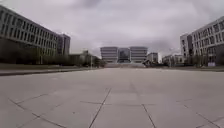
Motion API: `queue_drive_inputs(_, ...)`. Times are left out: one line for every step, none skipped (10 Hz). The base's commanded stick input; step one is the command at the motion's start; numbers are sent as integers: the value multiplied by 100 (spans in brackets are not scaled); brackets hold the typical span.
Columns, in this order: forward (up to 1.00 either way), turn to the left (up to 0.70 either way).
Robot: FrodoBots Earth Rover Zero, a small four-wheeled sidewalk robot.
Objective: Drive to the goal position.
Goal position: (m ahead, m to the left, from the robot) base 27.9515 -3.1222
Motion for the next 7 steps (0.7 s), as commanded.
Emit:
queue_drive_inputs(100, 0)
queue_drive_inputs(100, 0)
queue_drive_inputs(100, 0)
queue_drive_inputs(100, 0)
queue_drive_inputs(100, 0)
queue_drive_inputs(100, 0)
queue_drive_inputs(100, 0)
